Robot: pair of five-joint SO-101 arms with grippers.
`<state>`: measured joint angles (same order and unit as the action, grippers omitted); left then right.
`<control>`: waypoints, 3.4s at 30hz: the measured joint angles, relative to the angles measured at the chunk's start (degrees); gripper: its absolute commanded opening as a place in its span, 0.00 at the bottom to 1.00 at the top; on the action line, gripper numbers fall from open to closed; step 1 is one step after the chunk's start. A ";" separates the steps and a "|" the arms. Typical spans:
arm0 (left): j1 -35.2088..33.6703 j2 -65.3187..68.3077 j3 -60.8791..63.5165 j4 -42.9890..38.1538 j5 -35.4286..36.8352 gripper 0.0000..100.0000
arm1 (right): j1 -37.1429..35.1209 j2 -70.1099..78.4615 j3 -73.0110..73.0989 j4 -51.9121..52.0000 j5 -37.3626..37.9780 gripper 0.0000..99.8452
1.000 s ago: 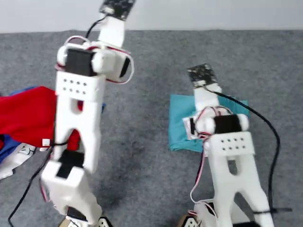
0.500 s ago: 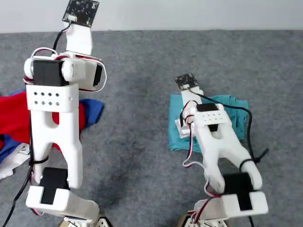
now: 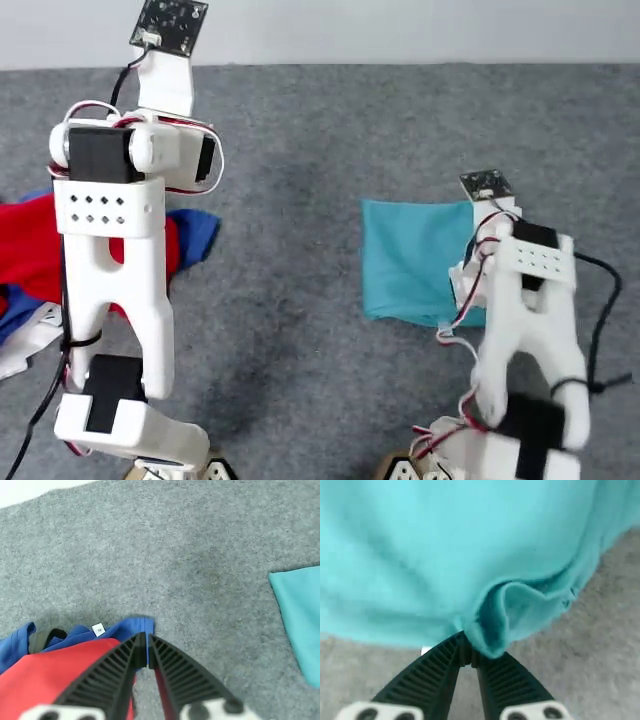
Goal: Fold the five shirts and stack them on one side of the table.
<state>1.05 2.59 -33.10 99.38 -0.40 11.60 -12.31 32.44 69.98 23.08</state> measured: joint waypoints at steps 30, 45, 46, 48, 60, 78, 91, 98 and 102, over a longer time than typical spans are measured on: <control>0.00 0.00 0.00 0.00 0.00 0.01 | 4.04 0.26 10.64 -14.42 4.13 0.02; 0.00 0.00 0.09 0.00 0.00 0.01 | 1.23 5.89 -5.36 -15.30 -6.42 0.15; 0.00 0.00 0.09 0.00 0.00 0.01 | 1.23 7.74 -6.24 -15.30 -6.51 0.15; 0.00 0.00 0.09 0.00 0.00 0.01 | 1.23 10.29 -8.09 -15.21 -6.68 0.15; 0.00 0.00 0.09 0.00 0.00 0.01 | 1.23 15.47 -11.52 -12.75 -8.53 0.15; 0.00 0.00 0.26 0.00 0.00 0.01 | 3.25 12.84 -11.52 -11.25 -8.53 0.15; 0.00 0.00 0.26 0.00 0.00 0.01 | 3.25 16.79 -13.45 -13.19 -8.53 0.01; 0.00 0.00 0.26 0.00 0.00 0.01 | 3.34 16.88 -16.35 -10.29 -8.53 0.01; 0.00 0.00 0.26 0.00 0.00 0.01 | 3.69 16.88 -21.27 -6.51 -7.30 0.01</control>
<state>1.05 2.59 -32.84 99.38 -0.40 15.30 4.57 11.16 63.47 15.78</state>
